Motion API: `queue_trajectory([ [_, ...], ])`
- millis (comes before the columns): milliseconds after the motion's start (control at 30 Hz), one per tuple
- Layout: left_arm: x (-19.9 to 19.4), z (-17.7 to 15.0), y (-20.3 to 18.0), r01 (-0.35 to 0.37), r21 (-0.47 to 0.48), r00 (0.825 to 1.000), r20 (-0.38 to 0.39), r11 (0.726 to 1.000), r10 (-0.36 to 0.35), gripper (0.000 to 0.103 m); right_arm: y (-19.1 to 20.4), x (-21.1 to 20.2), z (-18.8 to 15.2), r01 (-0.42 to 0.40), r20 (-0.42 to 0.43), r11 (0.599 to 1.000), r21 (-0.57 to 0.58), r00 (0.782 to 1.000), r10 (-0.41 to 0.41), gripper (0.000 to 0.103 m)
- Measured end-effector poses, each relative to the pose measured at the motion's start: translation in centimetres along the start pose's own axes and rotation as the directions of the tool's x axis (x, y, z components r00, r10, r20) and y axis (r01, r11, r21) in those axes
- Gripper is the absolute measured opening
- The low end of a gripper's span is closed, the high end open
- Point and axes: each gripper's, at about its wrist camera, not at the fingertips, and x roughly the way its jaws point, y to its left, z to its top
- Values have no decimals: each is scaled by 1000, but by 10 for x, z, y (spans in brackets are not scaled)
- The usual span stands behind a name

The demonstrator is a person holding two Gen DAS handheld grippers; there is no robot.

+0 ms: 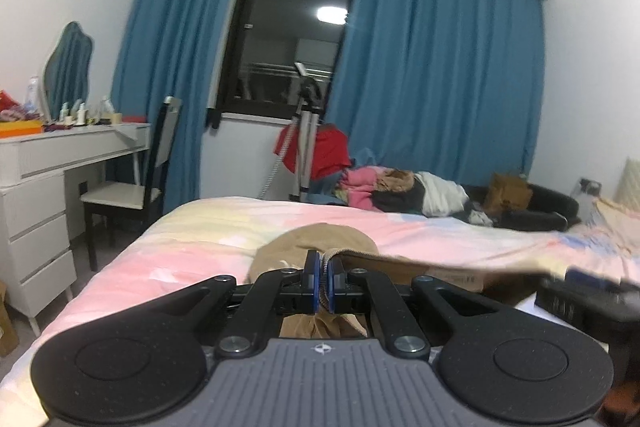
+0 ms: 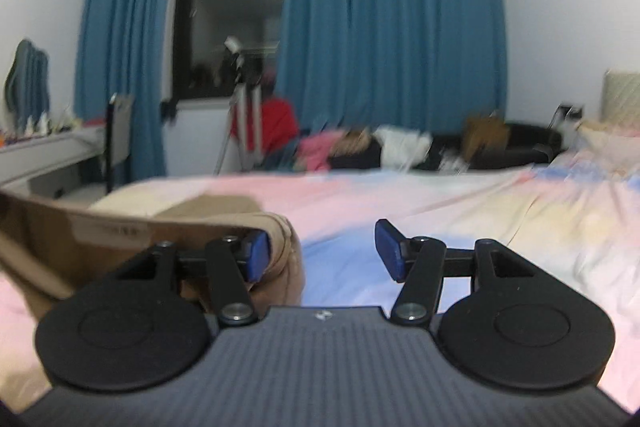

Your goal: Fold clothes

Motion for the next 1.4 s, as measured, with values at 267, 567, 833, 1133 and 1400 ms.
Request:
queue_trajectory([
  [267,1,-6,-8,13,29,1000,-7,999,-13,4,0,54,-38,-135,-361,970,200,911,201,58],
  [567,8,-13,-4,-37,40,998,-54,998,39,4,-1,59,-57,88,-370,980,176,929,-17,58],
  [833,22,-25,-9,-33,123,991,-123,992,49,5,-23,37,-37,94,-194,967,235,980,-48,57],
  [1133,50,-52,-13,-54,182,945,-309,982,109,28,-24,42,-35,-19,-230,964,265,970,82,54],
  [1400,67,-100,-41,3,373,894,-417,928,164,45,-24,34,-26,-39,-174,969,246,981,83,53],
])
